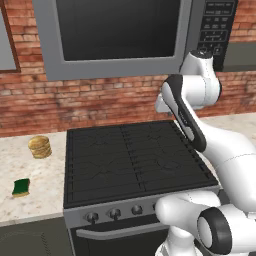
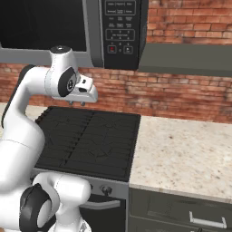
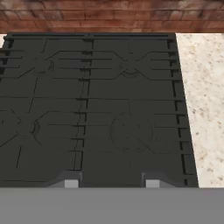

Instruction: Place the sponge inside the microwave to prepare for sanitizing.

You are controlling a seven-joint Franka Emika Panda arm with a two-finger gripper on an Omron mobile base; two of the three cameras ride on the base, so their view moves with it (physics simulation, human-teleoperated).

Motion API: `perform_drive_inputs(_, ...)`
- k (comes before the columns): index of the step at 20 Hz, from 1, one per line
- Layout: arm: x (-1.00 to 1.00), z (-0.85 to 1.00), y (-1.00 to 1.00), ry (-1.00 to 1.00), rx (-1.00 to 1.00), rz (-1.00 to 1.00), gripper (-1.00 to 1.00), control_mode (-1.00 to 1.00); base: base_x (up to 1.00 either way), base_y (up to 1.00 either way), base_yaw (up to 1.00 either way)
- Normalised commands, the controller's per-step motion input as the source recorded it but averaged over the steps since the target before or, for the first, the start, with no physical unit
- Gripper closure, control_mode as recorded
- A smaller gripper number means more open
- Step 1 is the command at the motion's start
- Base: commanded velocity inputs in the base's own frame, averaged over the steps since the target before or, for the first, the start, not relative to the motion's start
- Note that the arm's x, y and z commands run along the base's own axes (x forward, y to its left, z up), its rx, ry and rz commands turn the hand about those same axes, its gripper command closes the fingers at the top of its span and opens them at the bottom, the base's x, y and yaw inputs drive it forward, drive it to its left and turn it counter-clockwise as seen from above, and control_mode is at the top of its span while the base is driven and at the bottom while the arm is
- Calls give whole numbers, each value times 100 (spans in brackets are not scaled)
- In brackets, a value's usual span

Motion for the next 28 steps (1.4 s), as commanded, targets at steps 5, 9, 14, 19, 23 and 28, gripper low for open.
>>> perform_drive_inputs(5, 0, 0, -6, 0, -4, -3, -100, -100, 0, 0, 0)
perform_drive_inputs(9, -6, 10, -20, -10, -4, -7, -100, -100, 0, 0, 0)
perform_drive_inputs(14, -17, 57, -4, -31, -2, -2, -100, -100, 0, 0, 0)
perform_drive_inputs(19, -33, 78, -6, -43, 0, 0, -100, -100, 0, 0, 0)
perform_drive_inputs(23, -18, 86, -11, -32, 0, -1, -100, -100, 0, 0, 0)
perform_drive_inputs(28, -7, 86, -17, -27, -1, -1, -100, -100, 0, 0, 0)
